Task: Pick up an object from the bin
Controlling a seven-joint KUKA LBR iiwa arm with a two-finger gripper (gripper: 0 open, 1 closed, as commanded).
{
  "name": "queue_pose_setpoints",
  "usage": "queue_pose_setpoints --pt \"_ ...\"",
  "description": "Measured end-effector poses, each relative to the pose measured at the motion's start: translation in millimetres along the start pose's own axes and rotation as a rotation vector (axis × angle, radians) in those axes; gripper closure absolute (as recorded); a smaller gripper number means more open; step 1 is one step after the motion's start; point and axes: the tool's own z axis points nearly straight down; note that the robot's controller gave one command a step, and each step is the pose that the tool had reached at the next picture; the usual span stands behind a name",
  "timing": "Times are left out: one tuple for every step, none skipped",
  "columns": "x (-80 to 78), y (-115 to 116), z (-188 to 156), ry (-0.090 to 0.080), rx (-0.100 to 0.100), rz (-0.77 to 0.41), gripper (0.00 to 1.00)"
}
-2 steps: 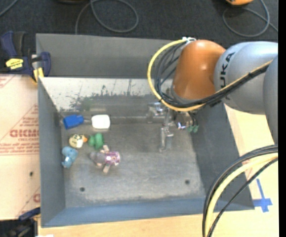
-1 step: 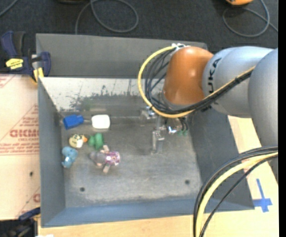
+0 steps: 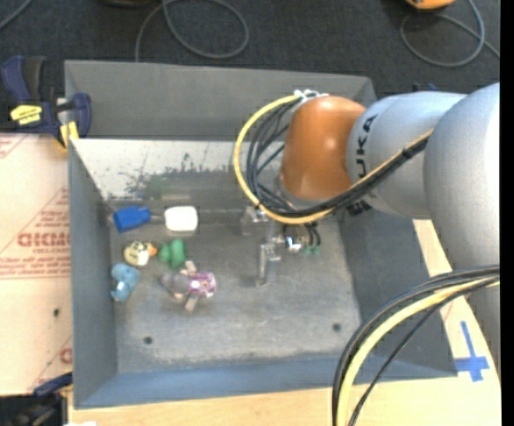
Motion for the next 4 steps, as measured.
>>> queue_pose_setpoints --pt "11.0 12 5 -0.003 0.003 -0.188 0.00" --pt "25.8 37 11 -0.003 0.001 -0.151 0.00" --pt "32.5 71 14 -0.003 0.002 -0.099 0.00" --pt "30.4 103 9 -0.006 0.001 -0.115 0.00"
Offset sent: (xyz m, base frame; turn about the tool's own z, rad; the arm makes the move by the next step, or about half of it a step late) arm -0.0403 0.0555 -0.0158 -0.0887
